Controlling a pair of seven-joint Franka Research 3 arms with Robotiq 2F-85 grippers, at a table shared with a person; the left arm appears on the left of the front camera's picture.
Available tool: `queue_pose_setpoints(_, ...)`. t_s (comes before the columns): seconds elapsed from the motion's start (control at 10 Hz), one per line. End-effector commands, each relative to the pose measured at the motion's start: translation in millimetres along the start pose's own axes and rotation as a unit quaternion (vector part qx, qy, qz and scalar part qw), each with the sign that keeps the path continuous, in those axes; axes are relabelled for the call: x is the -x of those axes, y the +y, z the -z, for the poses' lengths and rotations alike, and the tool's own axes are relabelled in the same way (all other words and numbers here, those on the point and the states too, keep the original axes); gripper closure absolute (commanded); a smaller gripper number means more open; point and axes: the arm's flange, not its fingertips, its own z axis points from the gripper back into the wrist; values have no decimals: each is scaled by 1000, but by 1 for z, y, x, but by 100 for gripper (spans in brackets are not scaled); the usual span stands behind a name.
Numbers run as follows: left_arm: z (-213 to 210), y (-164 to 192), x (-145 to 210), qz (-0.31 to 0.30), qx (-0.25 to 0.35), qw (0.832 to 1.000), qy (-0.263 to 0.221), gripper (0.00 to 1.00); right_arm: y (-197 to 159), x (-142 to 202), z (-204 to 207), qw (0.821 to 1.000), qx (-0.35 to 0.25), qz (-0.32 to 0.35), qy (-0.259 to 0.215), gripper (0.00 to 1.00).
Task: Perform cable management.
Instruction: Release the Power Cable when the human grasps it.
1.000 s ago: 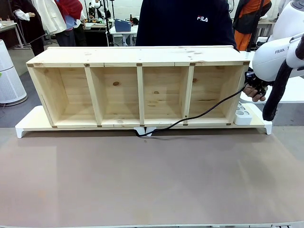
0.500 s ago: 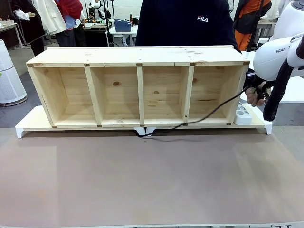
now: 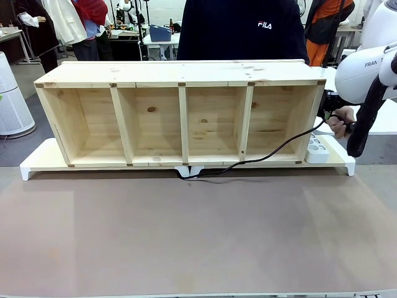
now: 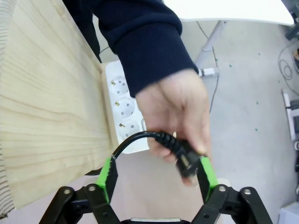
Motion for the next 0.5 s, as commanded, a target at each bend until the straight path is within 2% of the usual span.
queue_pose_setpoints(0.0,2,0,-1,-8,-1,1000,-4,0,10,-3,-8,1000,-10,-2,-2,0)
queue_pose_setpoints(0.4,2,0,-1,-8,-1,1000,-4,0,12,-4,-10,1000,-10,-7,-2,0)
